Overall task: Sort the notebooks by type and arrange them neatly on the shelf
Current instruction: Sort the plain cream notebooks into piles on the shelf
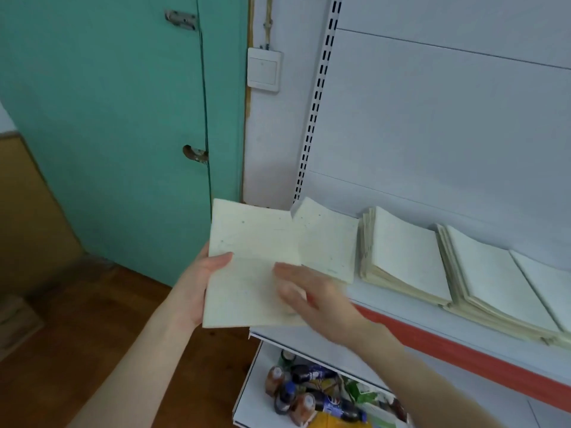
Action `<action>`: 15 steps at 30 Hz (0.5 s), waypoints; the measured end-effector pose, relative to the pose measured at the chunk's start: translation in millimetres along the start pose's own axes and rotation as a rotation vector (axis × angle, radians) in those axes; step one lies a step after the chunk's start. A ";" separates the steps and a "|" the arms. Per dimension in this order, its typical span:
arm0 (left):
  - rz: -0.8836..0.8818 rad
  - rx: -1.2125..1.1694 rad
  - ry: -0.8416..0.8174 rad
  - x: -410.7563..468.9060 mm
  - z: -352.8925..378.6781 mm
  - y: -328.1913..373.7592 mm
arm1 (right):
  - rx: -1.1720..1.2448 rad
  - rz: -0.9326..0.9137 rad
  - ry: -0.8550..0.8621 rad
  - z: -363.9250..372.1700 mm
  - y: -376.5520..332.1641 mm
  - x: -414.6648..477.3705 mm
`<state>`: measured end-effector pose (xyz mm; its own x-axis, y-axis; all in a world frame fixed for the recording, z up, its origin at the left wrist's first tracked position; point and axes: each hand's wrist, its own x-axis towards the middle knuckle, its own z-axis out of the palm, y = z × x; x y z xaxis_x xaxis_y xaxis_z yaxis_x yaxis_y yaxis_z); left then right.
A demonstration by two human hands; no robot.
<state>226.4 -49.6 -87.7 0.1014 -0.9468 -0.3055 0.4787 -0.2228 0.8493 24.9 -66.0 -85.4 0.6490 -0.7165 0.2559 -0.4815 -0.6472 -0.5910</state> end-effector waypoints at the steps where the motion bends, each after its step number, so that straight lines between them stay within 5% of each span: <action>1: 0.022 -0.014 0.009 -2.3 -4.5 1.8 | 0.037 0.086 0.051 -9.2 13.6 7.0; 3: 0.056 -0.019 0.029 -6.8 -11.3 5.5 | -0.086 0.247 0.082 -22.9 41.9 25.4; 7: 0.097 -0.031 0.034 -11.3 -15.6 10.7 | -0.430 0.423 -0.181 -17.9 81.2 45.1; 11: 0.143 -0.018 0.021 -9.8 -19.3 8.8 | -0.602 0.306 -0.214 -10.5 95.5 49.0; 15: 0.167 0.071 0.088 15.1 -43.1 -1.5 | -0.487 0.264 -0.229 -19.6 94.7 51.5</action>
<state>264.8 -53.6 -112.1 0.2513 -0.9487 -0.1918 0.3868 -0.0832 0.9184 1.2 -169.4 -113.2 0.5549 -0.8301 -0.0551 -0.8233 -0.5384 -0.1798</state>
